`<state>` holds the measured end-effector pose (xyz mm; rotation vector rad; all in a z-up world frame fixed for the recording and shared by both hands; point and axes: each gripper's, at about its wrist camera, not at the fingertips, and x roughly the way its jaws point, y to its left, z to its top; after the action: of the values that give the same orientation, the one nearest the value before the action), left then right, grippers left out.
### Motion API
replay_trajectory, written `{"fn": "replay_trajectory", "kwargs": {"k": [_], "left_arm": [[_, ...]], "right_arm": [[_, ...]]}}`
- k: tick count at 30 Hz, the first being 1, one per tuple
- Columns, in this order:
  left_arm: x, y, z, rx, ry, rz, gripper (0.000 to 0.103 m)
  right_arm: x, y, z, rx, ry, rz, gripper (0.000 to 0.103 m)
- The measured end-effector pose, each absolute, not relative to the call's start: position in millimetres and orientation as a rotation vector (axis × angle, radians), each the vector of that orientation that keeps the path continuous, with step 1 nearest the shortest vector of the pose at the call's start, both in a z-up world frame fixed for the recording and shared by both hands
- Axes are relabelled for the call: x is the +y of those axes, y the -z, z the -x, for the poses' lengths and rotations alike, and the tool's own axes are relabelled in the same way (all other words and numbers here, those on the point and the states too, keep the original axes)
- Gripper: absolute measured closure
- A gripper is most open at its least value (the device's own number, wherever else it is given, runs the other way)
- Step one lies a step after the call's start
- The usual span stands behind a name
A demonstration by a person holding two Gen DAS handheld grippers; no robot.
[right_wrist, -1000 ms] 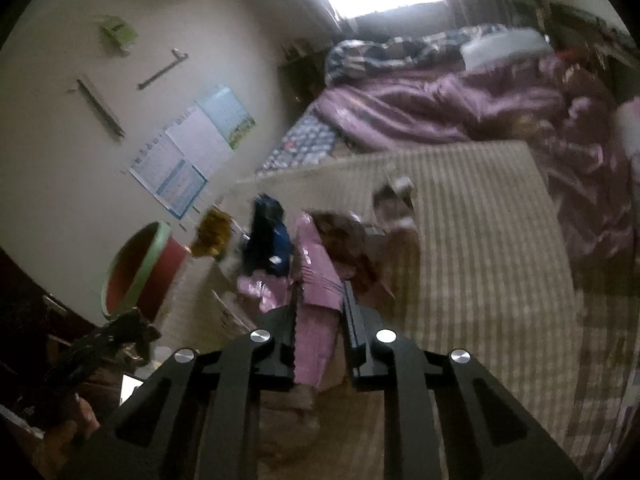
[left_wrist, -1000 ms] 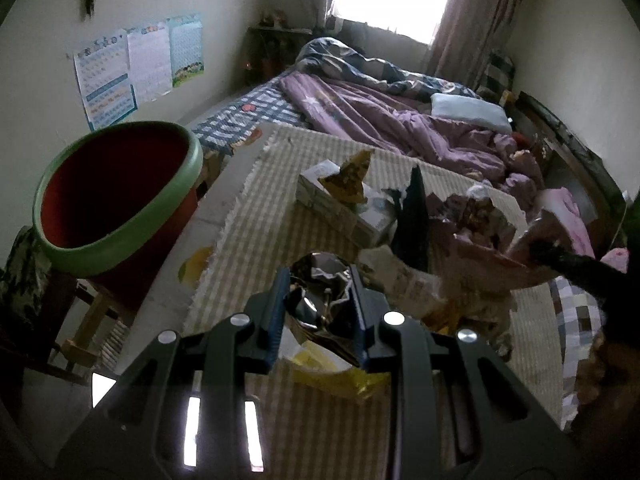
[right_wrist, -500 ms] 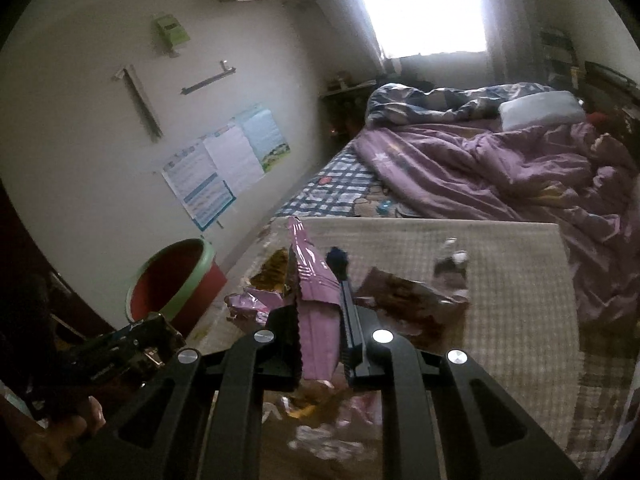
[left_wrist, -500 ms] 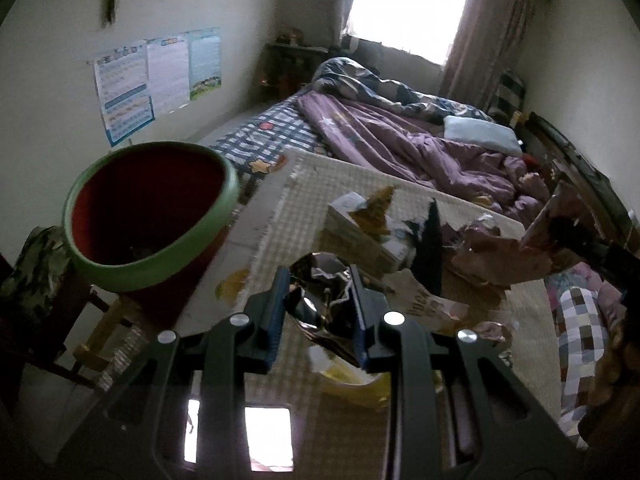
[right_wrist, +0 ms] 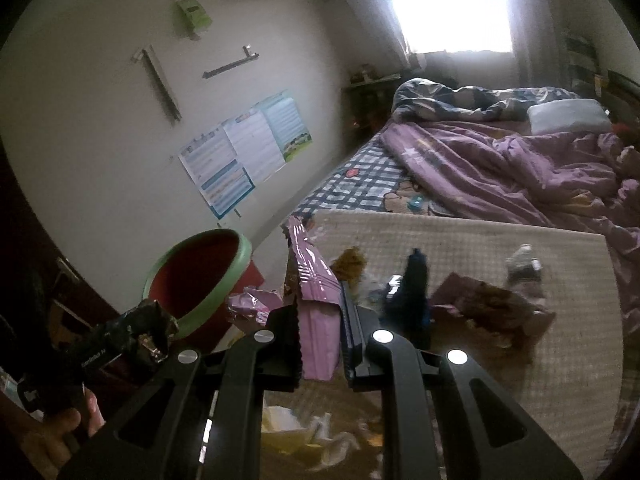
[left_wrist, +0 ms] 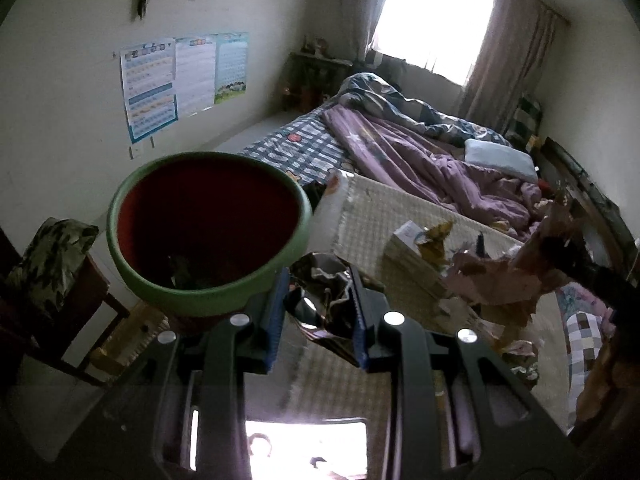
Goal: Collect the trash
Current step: 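Carry both wrappers over the red basin and open both grippers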
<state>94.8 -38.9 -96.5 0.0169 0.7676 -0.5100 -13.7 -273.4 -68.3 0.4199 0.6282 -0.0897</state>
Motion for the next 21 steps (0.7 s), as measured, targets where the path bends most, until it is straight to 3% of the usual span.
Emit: {"fn": "replay_trajectory", "kwargs": {"k": [21], "left_arm": [[36, 106, -169, 0.784, 0.51, 0.022, 0.076]], "right_arm": [[-184, 82, -65, 0.68, 0.028, -0.393, 0.088]]}}
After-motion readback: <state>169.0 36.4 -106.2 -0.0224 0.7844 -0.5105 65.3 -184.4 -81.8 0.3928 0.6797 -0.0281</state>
